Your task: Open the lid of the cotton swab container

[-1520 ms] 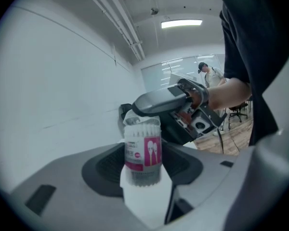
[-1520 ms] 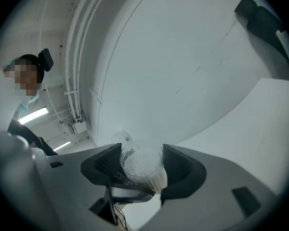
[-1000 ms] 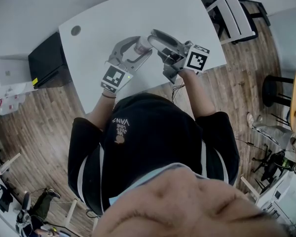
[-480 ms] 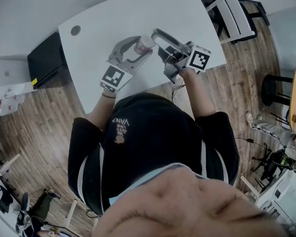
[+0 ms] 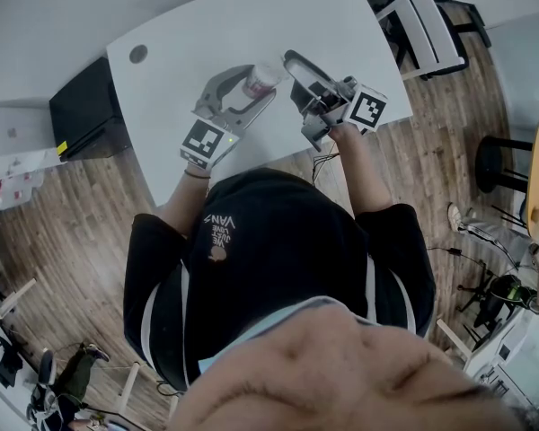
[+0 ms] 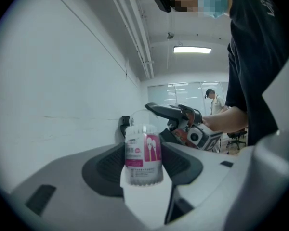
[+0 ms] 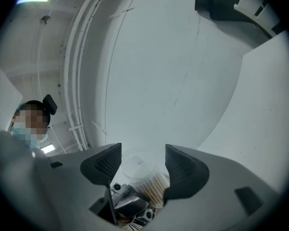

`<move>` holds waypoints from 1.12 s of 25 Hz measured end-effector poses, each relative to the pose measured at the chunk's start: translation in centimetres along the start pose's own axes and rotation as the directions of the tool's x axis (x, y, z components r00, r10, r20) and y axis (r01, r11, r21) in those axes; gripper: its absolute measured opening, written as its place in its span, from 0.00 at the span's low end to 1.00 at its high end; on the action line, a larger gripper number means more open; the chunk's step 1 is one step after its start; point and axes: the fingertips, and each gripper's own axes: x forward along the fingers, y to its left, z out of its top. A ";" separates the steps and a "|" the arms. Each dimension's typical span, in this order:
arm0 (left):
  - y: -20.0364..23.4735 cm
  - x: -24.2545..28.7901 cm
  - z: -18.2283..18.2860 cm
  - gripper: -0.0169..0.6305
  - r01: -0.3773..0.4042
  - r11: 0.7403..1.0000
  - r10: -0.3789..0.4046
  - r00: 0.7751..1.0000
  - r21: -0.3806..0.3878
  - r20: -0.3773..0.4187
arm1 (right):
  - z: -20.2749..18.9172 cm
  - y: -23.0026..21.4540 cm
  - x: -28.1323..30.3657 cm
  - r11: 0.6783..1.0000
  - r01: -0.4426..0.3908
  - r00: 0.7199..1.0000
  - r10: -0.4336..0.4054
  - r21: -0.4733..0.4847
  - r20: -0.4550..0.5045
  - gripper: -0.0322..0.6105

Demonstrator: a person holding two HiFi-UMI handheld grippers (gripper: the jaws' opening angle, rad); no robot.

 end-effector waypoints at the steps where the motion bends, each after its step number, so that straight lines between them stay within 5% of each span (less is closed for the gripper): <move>1: 0.0 0.0 0.1 0.40 -0.002 1.000 0.002 1.000 -0.001 0.002 | 0.0 -0.1 -0.1 1.000 0.006 1.000 -0.006 -0.007 -0.001 0.48; 8: 1.1 -0.4 0.5 0.40 -0.027 1.000 0.027 0.999 -0.007 0.023 | -0.3 0.1 -0.5 0.974 0.081 0.995 -0.090 -0.211 -0.035 0.48; 16: 2.3 -0.8 1.6 0.40 -0.066 0.997 0.063 0.995 0.042 0.079 | 0.8 2.1 -1.1 0.878 0.134 0.987 -0.158 -0.460 -0.012 0.48; 23: 2.2 -1.3 2.7 0.40 -0.084 0.995 0.077 0.991 0.058 0.106 | 0.8 3.0 -1.6 0.783 0.176 0.975 -0.223 -0.596 -0.006 0.48; 28: 2.3 -2.0 3.9 0.40 -0.106 0.993 0.098 0.987 0.055 0.129 | 0.5 3.0 -1.9 0.754 0.192 0.968 -0.250 -0.629 -0.004 0.48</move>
